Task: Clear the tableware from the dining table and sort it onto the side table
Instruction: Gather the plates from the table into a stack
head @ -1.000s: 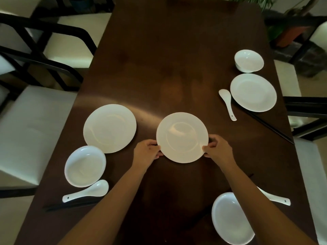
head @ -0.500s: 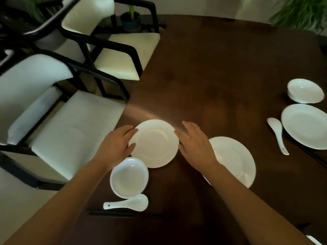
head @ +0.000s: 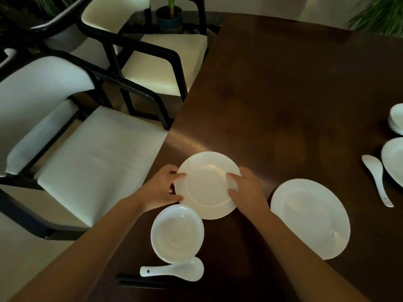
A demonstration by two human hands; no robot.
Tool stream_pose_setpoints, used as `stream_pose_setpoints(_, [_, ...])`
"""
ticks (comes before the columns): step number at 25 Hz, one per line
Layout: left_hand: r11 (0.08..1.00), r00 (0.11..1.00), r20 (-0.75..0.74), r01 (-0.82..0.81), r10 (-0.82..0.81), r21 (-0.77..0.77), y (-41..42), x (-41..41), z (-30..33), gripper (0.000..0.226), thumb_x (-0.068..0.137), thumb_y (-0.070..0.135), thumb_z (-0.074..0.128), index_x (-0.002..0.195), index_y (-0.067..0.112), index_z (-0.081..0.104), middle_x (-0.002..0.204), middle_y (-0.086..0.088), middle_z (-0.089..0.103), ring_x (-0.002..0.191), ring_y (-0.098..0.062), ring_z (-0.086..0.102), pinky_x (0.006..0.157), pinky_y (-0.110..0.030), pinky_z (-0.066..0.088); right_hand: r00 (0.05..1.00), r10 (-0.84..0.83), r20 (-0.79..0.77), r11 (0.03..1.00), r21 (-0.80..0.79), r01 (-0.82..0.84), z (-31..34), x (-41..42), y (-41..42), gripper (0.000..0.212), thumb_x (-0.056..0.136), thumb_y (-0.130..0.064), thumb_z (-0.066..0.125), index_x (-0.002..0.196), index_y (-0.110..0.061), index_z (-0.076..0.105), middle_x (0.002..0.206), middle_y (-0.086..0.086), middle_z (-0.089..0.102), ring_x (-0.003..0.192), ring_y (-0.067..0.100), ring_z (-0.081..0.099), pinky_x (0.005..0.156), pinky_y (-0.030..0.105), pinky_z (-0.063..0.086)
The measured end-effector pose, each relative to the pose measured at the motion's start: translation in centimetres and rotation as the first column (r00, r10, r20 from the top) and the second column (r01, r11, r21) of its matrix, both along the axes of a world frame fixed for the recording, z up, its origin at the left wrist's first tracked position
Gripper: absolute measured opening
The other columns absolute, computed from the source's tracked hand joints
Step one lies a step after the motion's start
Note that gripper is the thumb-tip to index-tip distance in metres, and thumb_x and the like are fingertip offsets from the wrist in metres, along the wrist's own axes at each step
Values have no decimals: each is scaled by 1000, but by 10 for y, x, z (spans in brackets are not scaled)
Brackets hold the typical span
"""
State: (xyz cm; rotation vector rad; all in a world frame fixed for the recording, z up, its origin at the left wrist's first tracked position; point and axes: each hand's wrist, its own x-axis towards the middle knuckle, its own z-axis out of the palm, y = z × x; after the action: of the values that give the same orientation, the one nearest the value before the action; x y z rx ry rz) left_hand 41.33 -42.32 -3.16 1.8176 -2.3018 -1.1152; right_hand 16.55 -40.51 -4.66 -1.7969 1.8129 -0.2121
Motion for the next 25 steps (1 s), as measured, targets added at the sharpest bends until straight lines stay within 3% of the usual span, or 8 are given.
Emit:
stream_pose_setpoints(5, [977,974,-109,-206,198,-61,-8,-24,4,56,80,6,66,132,16,48,132,-7,46,108,-16,49,92,-24,44,962,-199,188,980,25,198,9,-13,-12,39,89,-3,49,127,-12,55,139,7,45,127,22,42,109,31,31])
stream_pose_setpoints(9, [950,921,-270,-306,280,-61,-22,-62,23,55,81,3,64,131,21,49,117,6,52,97,-13,56,86,-22,44,898,-318,304,940,-23,341,30,-52,-18,40,85,2,53,121,-14,60,133,6,54,121,22,49,103,30,38])
stream_pose_setpoints(12, [921,808,-461,-385,367,58,-25,-106,37,45,80,0,64,115,27,57,98,17,61,88,-7,61,75,-20,50,796,-427,430,874,-28,484,50,-98,-10,39,84,2,56,117,-16,63,120,3,62,104,16,58,88,23,45])
stream_pose_setpoints(15, [876,669,-572,-420,475,237,-20,-154,39,42,80,-3,63,114,22,61,94,10,65,86,-4,62,60,-14,54,761,-477,440,829,-61,556,57,-149,15,36,83,-1,60,113,-20,65,104,-7,62,84,1,58,76,9,45])
stream_pose_setpoints(17, [884,673,-576,-390,464,256,-10,-182,35,38,82,-3,61,112,20,63,94,9,66,85,-5,63,58,-12,53,743,-521,420,802,-55,594,56,-174,37,36,83,-2,60,112,-22,65,102,-11,62,83,-4,58,73,5,43])
stream_pose_setpoints(21, [915,742,-536,-324,403,238,15,-217,21,37,81,-3,63,109,21,66,89,13,67,82,-5,65,62,-15,56,692,-617,375,749,11,663,41,-201,78,38,82,0,61,113,-22,65,106,-8,64,93,8,60,83,21,48])
stream_pose_setpoints(25, [935,815,-459,-320,353,150,35,-225,8,39,80,0,64,114,20,66,92,5,69,86,-12,66,75,-36,59,709,-635,307,747,11,665,25,-208,100,36,83,-5,61,115,-21,64,107,-6,66,88,6,59,77,18,46])
